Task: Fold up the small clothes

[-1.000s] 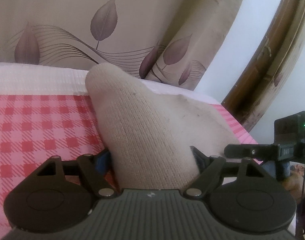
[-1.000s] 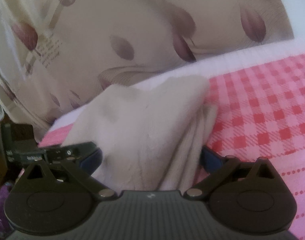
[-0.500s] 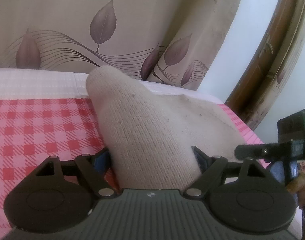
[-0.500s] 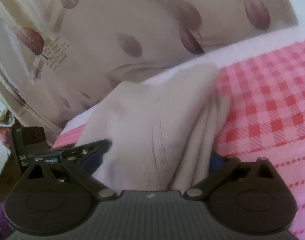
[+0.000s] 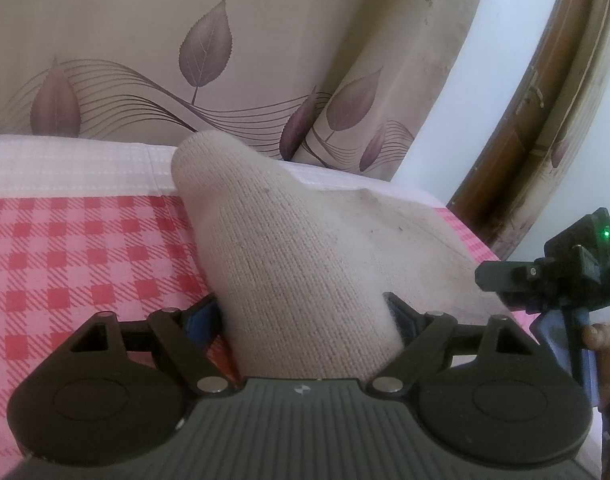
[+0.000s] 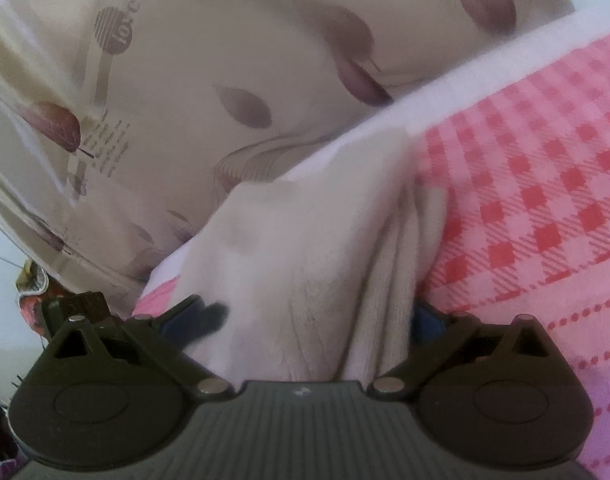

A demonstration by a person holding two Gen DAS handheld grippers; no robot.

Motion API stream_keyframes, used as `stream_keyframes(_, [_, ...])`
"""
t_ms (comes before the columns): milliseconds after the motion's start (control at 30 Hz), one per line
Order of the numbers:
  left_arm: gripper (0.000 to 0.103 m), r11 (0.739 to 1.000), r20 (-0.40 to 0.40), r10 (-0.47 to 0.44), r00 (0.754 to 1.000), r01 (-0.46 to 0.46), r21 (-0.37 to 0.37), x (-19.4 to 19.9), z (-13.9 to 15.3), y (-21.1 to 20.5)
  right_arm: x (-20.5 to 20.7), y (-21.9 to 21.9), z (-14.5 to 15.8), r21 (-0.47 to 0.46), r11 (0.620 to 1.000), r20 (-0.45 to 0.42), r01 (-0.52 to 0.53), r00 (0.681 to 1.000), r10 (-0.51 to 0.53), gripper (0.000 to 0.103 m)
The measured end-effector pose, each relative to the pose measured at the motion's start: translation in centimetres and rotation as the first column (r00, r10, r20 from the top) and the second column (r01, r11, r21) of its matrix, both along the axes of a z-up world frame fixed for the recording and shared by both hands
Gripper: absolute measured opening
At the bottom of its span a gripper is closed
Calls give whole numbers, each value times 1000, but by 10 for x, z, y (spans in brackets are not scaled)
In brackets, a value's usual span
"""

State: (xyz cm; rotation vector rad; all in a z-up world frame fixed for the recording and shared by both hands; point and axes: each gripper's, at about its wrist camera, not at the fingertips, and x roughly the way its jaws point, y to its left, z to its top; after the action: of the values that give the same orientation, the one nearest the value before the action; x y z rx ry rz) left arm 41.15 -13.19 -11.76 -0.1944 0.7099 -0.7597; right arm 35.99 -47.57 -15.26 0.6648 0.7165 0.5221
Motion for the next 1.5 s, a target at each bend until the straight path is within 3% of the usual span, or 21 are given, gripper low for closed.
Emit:
stream_keyframes(200, [85, 1000, 0, 1, 1000, -1, -1, -1, 0, 0, -3, -1, -1, -4, 1000, 5, 30, 1000, -30, 99])
stream_keyframes(233, [85, 1000, 0, 2, 1000, -2, -2, -1, 0, 0, -3, -2, -1, -6, 999, 2, 40, 999, -40, 92])
stream_keyframes(300, [85, 1000, -2, 3, 1000, -3, -4, -2, 1, 0, -3, -3, -3, -23, 998, -12, 58, 998, -59, 62])
stream_keyframes(333, [86, 1000, -4, 1, 1000, -1, -7, -2, 1, 0, -4, -5, -5, -25, 998, -25, 57, 998, -58, 54])
stream_keyframes(367, [86, 1000, -6, -1, 1000, 1, -9, -2, 1, 0, -5, -8, -8, 1, 999, -24, 48, 999, -48, 52])
stream_keyframes(600, [86, 999, -29, -29, 999, 28, -33, 1, 0, 2, -4, -20, -15, 75, 997, -49, -26, 998, 30, 54])
stream_keyframes(700, [86, 999, -37, -39, 999, 38, -36, 3, 0, 1, 0, -16, -11, 65, 996, -53, -63, 996, 67, 65])
stream_keyframes(733, [86, 998, -40, -43, 998, 42, -38, 3, 1, 0, 1, -11, -9, 64, 995, -45, -75, 996, 77, 74])
stream_keyframes(800, [86, 998, -51, -52, 997, 50, -44, 5, 1, -1, 4, -1, -5, 38, 996, -17, -82, 996, 82, 77])
stream_keyframes(867, [80, 998, -58, -45, 997, 42, -42, 6, 0, -2, 2, 10, -3, -24, 996, 19, -88, 996, 89, 72])
stream_keyframes(933, [71, 999, -52, -37, 998, 35, -40, 5, 0, -3, 3, 18, -3, -67, 994, 31, -86, 996, 88, 52])
stream_keyframes(1067, [61, 1000, -3, -22, 1000, 22, -15, -4, 4, -7, -4, 24, 2, -113, 991, 67, -69, 995, 77, 49])
stream_keyframes(1200, [60, 1000, 55, -4, 998, 2, 25, -17, 9, -15, -8, 30, 5, -128, 990, 84, -52, 994, 63, 49])
stream_keyframes(1500, [58, 997, 54, 68, 996, -69, 18, -31, 14, -14, -17, 25, 2, -8, 1000, 86, -25, 996, 26, 48])
